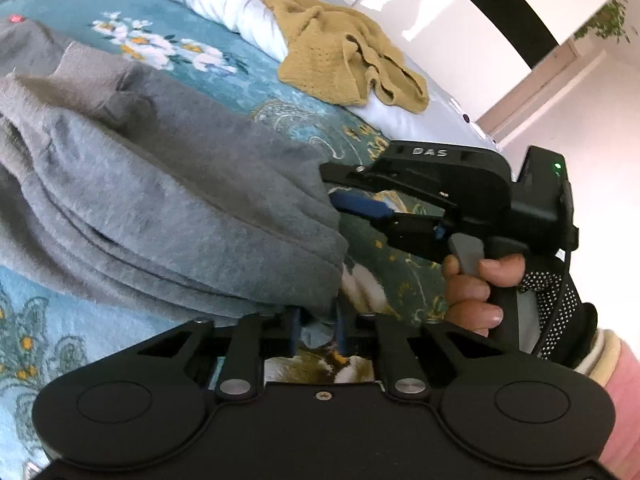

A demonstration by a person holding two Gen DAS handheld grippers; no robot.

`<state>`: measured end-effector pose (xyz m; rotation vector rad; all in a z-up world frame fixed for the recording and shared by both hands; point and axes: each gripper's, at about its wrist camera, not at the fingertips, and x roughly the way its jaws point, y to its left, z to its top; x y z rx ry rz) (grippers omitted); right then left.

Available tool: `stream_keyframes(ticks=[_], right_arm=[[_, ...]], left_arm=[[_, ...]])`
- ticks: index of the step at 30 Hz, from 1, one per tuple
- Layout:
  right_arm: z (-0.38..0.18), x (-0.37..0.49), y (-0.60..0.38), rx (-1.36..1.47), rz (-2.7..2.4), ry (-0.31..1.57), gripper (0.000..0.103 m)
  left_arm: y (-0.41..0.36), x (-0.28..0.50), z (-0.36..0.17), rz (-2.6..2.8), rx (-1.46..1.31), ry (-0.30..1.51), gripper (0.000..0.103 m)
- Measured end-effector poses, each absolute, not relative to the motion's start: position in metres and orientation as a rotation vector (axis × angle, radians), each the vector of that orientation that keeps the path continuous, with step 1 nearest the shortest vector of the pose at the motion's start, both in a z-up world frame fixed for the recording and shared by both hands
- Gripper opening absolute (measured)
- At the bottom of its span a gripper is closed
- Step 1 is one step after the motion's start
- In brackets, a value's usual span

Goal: Fold clothes

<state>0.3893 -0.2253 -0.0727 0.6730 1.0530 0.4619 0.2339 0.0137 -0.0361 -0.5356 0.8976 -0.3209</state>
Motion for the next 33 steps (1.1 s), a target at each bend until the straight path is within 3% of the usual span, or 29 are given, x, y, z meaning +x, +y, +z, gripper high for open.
stream_keyframes(ticks=[10,12,15,28,30,33], right_arm=[[-0.076,0.397,-0.217,0.677,0.473,1.069,0.025],[-0.076,0.398,-0.214,0.674,0.482,1.067,0.013],[-0.069,0.401,-0.21,0.636,0.477,1.054,0.011],[-0.063,0.398,-0.208,0.578,0.457,1.069,0.011],[-0.054,0.392,-0.207,0.537,0.468,1.042,0.013],[-0.042,0.379,-0.205,0.495,0.484,1.001,0.015]], left_arm=[[0.022,0.229,-0.032,-0.349,-0.557,0.881,0.006],[0.024,0.227,-0.029,-0.359,-0.554,0.872,0.005],[0.024,0.226,-0.023,-0.379,-0.544,0.863,0.004],[0.033,0.228,-0.031,-0.404,-0.596,0.917,0.006],[0.04,0.224,-0.028,-0.415,-0.615,0.91,0.017],[0.053,0.215,-0.02,-0.419,-0.622,0.869,0.025]])
